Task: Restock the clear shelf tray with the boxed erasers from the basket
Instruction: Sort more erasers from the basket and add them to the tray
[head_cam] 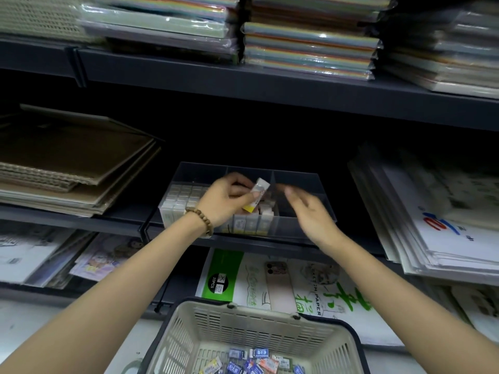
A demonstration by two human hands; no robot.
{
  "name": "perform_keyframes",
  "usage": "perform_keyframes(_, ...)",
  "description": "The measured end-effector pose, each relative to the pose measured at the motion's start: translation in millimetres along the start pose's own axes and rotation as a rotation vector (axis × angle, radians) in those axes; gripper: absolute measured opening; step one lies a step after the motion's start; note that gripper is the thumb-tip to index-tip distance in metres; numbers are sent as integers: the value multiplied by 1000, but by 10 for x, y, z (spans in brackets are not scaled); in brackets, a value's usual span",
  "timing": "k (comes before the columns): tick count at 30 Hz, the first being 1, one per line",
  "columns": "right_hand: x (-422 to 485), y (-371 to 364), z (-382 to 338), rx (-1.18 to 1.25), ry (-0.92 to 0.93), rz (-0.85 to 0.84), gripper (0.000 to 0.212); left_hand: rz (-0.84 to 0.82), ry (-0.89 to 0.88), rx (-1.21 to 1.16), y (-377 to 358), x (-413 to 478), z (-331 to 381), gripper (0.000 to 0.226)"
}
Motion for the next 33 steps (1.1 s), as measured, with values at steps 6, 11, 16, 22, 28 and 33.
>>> perform_keyframes(6, 120, 104, -43, 173, -17, 118, 9, 17, -143, 128, -194, 80, 178, 11)
perform_keyframes(11, 167, 349, 178, 241, -99, 244, 13, -90, -288, 630, -247, 47, 140, 40)
perform_keyframes(16, 161, 400, 366, 192, -183, 255, 16, -409, -440, 1048, -358, -227, -95, 60)
perform_keyframes(22, 185, 199, 146, 25, -142, 84, 28, -386, -341, 1030, -162, -185, -136, 68)
perform_keyframes(28, 204, 1, -40, 80, -123, 18, 8, -12, -223, 579, -85, -68, 99, 39)
perform_keyframes(33, 210, 59, -104, -195, -89, -25, 28, 91, -80, 359, 133, -50, 0, 26)
Point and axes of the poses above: each hand's wrist, its own x-axis towards the middle knuckle, its own y-axis out of the back of the hand, z = x × y, the point moved 9 cm from there along x, towards the middle knuckle, and after that the axes turned 4 degrees about z, right-handed, at the moved point
